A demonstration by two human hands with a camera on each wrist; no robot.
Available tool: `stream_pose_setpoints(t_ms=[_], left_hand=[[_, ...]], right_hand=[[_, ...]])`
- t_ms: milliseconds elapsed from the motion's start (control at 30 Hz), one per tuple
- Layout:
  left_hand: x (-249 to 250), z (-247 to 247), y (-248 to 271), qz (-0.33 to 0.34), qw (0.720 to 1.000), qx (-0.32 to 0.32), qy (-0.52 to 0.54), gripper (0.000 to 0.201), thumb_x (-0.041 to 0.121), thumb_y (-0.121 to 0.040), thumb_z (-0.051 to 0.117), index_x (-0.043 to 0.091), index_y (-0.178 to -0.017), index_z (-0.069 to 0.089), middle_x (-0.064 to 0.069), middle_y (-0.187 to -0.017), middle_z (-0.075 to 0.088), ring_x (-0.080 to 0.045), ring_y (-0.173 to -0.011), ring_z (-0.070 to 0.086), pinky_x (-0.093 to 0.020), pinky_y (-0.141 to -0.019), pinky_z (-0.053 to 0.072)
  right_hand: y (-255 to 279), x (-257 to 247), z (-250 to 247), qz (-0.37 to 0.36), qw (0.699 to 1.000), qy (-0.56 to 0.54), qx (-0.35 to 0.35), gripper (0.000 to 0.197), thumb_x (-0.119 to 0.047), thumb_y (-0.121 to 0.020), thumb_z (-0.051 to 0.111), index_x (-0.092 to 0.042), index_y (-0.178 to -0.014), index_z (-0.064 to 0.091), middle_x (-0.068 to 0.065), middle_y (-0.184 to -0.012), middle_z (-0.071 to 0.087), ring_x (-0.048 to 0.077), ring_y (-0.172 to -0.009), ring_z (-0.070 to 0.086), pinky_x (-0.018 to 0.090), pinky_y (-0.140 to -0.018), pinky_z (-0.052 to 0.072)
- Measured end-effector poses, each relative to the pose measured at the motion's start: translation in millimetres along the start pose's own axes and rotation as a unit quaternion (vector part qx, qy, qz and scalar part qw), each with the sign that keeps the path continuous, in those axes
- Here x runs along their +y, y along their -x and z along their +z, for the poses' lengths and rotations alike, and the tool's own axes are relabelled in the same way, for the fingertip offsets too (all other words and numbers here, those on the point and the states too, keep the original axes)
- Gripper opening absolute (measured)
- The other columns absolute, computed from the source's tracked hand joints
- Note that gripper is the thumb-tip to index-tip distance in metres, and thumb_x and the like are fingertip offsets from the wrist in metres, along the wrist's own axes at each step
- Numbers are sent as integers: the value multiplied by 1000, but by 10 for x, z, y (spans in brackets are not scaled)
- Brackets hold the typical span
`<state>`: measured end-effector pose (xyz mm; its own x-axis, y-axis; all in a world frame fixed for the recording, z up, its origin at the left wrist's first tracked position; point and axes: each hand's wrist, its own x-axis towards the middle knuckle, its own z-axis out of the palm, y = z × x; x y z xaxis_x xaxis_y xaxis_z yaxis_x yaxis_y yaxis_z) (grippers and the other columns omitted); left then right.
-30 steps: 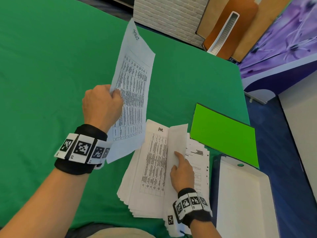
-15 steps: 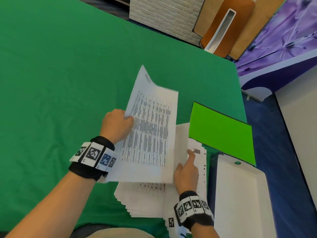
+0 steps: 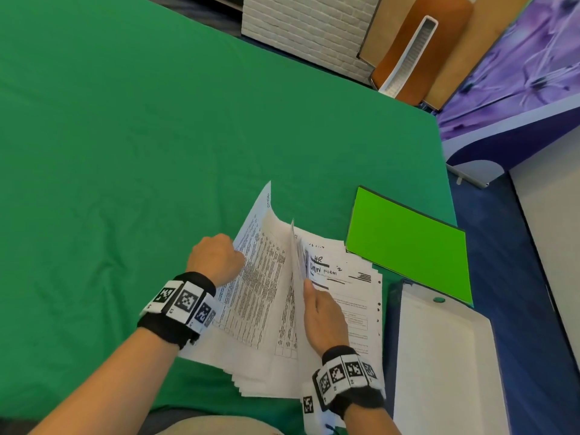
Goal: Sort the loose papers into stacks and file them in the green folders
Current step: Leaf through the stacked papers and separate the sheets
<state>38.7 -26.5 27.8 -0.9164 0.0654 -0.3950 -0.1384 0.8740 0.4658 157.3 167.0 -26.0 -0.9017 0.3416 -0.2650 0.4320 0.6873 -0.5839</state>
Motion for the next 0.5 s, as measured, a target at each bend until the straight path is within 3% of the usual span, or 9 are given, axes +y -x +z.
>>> stream_pose_setpoints(t_ms=[133,200,267,333,400,500], left_hand=[[-80,58,-35,-8,1000,-13,7,27,16,-92,47,11,-66,43,-1,-63,46,-16,-52,38,-22,-49,33],[-99,74,-32,-13,1000,-18,6,29,16,-92,47,12,-65,39,-1,-62,41,-15,-52,36,-22,-48,31],[-107,96,-27,-11,1000,-24,11,30,16,-93,47,13,-65,36,0,-62,37,-15,-54,35,-23,-49,30],[-121,148,-34,-24,999,-39,30,29,16,-93,48,12,-66,37,0,-63,38,-16,-55,35,-23,-50,30],[-146,230,-59,-34,994,-63,81,21,16,-93,48,8,-73,49,-4,-68,46,-17,-57,39,-23,-52,35],[-178,369,-62,-56,969,-102,217,20,17,-96,50,1,-98,61,-20,-95,63,-18,-67,51,-26,-61,43]], right_hand=[[-12,-34,23,27,1000,1,9,55,-55,-100,18,-24,-103,64,-1,-102,63,14,-90,56,31,-81,43],[-32,-16,14,34,999,31,14,41,-49,-101,30,-25,-120,57,3,-115,61,16,-99,55,30,-86,44],[-28,3,-6,51,997,61,13,46,-48,-97,45,-23,-135,45,4,-127,56,19,-112,54,31,-92,42],[-13,25,-28,65,995,72,24,54,-44,-93,56,-19,-139,41,4,-130,54,21,-116,53,32,-94,42],[-5,47,-35,69,994,68,42,53,-34,-92,59,-18,-139,40,5,-131,55,22,-117,54,32,-95,42],[-2,79,-38,77,993,52,69,47,-27,-94,56,-17,-138,41,6,-129,58,23,-115,55,32,-95,43]])
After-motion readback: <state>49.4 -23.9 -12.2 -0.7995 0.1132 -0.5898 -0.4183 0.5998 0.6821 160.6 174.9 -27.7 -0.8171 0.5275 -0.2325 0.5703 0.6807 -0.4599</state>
